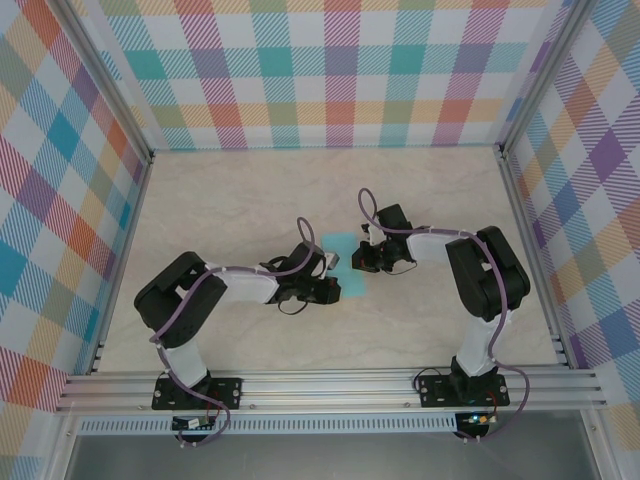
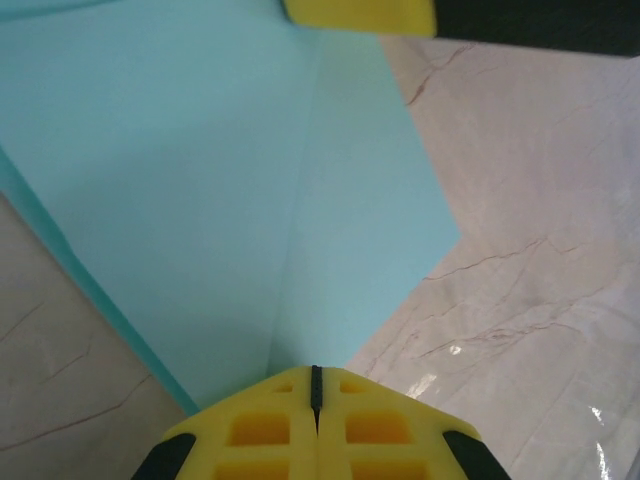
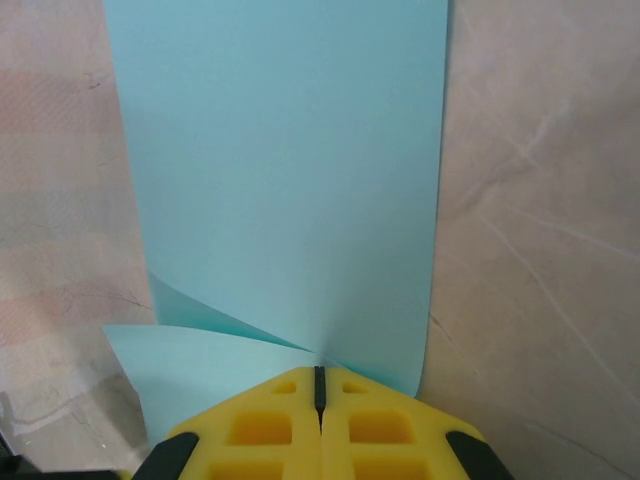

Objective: Fold a paper plane with a square sheet of paper (fold left side to right side)
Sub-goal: Fold the triangle a second time at the center of the table.

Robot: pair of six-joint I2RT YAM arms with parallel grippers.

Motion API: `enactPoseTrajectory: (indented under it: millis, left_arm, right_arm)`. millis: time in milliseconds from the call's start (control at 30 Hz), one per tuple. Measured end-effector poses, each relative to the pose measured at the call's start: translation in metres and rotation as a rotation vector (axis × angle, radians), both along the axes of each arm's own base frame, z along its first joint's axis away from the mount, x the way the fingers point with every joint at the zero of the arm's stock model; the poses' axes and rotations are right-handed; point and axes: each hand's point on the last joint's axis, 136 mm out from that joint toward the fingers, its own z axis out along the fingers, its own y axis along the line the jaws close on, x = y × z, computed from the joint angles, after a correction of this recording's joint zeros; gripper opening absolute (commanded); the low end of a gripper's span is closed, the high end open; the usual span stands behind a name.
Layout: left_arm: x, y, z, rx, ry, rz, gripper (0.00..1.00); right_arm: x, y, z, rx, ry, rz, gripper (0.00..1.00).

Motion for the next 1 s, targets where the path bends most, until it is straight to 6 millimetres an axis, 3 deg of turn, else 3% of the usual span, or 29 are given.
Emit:
enactPoseTrajectory:
  millis: [433, 733, 833, 900, 1000]
  left_arm:
    - [0.005, 0.014, -0.002, -0.070, 0.034, 0.085, 0.00]
    - [-0.005, 0.032, -0.003, -0.107, 0.052, 0.135, 0.00]
    - [-0.010, 0.038, -0.002, -0.105, 0.057, 0.141, 0.03]
    - [-0.014, 0.043, -0.002, -0.093, 0.068, 0.146, 0.07]
    - [-0.016, 0.052, 0.001, -0.074, 0.082, 0.159, 0.23]
  right_arm:
    - [0.000, 0.000, 0.000, -0.003, -0.009, 0.011, 0.00]
    - [0.000, 0.000, 0.000, -0.002, -0.009, 0.012, 0.00]
    - [0.000, 0.001, 0.001, 0.003, -0.008, 0.013, 0.05]
    - [0.000, 0.000, 0.001, 0.005, -0.008, 0.012, 0.13]
    - [0.001, 0.000, 0.006, 0.009, -0.019, 0.009, 0.28]
